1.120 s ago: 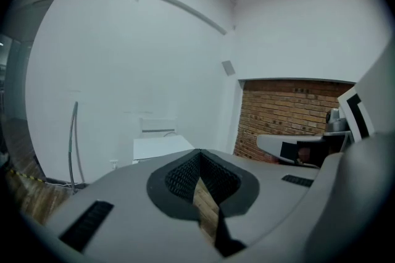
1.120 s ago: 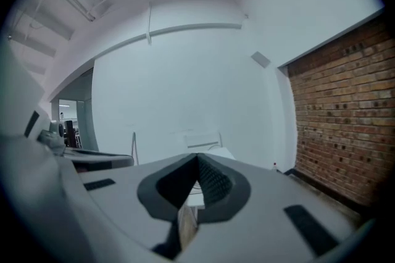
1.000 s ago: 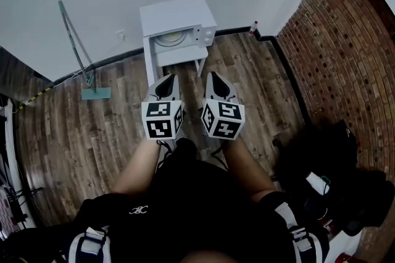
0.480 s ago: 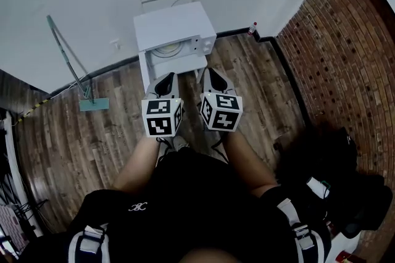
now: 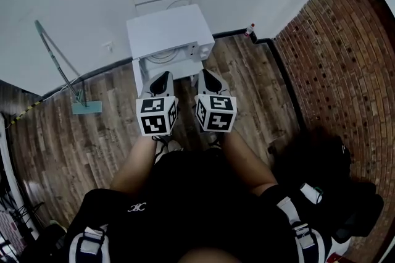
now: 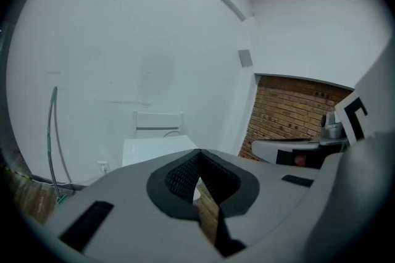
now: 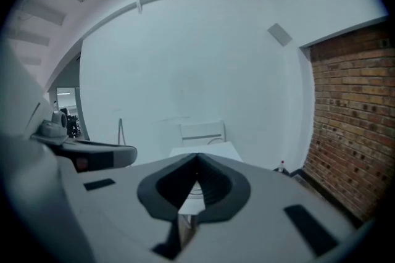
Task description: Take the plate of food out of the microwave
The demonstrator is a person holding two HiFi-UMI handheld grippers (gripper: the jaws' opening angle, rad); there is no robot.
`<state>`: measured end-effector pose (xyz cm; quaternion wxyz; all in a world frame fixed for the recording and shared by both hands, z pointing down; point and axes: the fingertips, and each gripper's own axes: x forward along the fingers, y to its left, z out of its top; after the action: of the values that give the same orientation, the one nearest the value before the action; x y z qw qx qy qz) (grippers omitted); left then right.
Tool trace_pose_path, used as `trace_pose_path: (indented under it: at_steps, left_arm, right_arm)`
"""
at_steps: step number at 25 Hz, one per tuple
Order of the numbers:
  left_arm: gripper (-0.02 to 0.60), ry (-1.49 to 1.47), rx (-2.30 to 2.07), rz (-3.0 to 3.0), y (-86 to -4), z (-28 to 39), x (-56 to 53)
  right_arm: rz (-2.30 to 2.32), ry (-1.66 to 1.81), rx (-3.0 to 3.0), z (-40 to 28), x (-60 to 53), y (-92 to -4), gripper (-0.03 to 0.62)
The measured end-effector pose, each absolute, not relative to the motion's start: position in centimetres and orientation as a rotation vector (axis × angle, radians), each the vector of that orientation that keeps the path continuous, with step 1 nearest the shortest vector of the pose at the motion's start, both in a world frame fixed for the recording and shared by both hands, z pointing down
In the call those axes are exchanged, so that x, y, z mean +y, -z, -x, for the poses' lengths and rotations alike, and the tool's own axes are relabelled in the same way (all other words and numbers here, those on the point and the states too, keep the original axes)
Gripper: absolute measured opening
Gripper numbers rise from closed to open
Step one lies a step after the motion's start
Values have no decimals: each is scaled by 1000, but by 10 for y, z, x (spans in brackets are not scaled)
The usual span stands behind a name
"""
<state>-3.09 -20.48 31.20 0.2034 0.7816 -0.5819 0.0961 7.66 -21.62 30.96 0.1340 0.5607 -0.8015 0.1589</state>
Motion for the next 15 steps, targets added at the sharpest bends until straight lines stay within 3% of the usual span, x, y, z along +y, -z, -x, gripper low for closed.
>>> trace_pose_path:
  at_steps: [15]
  left_arm:
    - [-5,-152,-1939,-1722,-364,74,-236]
  right_arm:
    - [-972,-306,-2470,-15,-304,-360,6]
